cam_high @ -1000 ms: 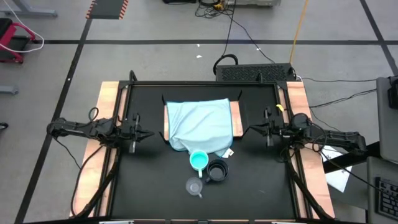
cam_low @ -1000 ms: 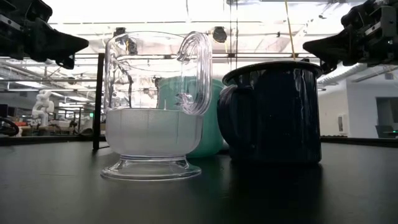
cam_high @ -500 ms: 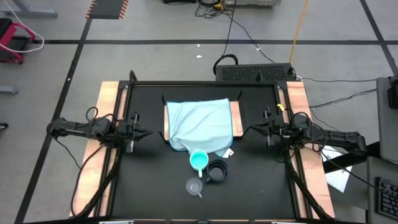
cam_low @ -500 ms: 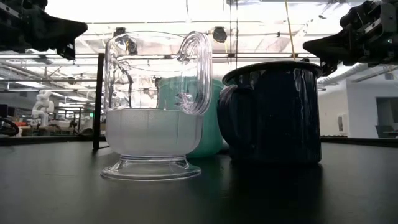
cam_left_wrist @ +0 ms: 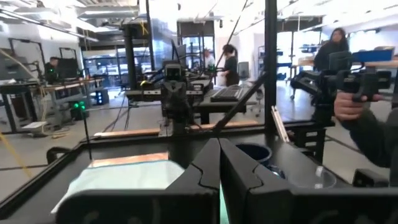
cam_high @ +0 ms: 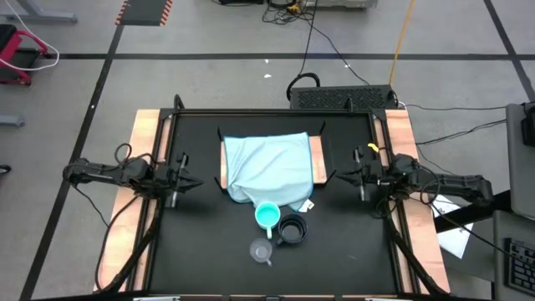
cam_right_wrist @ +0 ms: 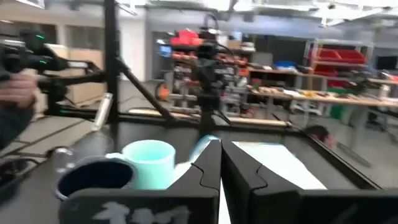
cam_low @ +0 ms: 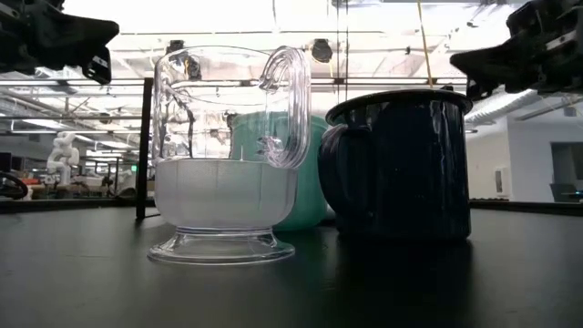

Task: Stack small to large cups/mugs on shelf
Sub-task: Put the dark blue mug on the microfiber cloth on the shelf

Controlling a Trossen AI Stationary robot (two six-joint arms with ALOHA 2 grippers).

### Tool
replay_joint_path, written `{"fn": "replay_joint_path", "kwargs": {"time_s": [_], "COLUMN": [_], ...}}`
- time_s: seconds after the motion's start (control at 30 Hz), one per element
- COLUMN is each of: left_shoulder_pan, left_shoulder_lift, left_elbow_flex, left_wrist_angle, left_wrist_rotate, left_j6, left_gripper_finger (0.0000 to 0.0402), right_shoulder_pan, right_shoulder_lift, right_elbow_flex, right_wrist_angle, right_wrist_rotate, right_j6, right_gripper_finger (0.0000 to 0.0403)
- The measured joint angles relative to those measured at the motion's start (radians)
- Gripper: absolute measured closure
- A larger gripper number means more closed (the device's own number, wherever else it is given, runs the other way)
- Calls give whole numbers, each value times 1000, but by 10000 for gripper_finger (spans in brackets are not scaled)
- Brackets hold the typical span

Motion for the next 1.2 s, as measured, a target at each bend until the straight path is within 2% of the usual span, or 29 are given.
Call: {"fn": "replay_joint_path", "kwargs": {"time_s": [0.2, 0.4, 0.73, 0.83, 1.07, 1.2], "left_shoulder_pan": [0, 0, 0, 0, 0, 0], "left_shoulder_lift": [0, 0, 0, 0, 0, 0], "left_elbow_flex": [0, 0, 0, 0, 0, 0], "left_wrist_angle": [11, 12, 8, 7, -1, 2], "left_wrist_rotate": [11, 12, 17, 17, 17, 17], "left_j6": [-9, -6, -4, -7, -17, -9], "left_gripper_finger": [399, 399, 399, 399, 399, 399], "right_shoulder_pan": [46, 111, 279, 327, 423, 438], "right_shoulder_lift": [75, 232, 568, 645, 791, 853], "right_elbow_flex": [0, 51, 290, 394, 645, 722], "right_wrist_angle": [80, 118, 106, 20, -327, -425], "right_wrist_rotate": [-1, 0, 2, 27, 208, 224], "right_j6": [-1, -1, -131, -173, -271, -268], "right_gripper_finger": [403, 403, 403, 403, 403, 403]}}
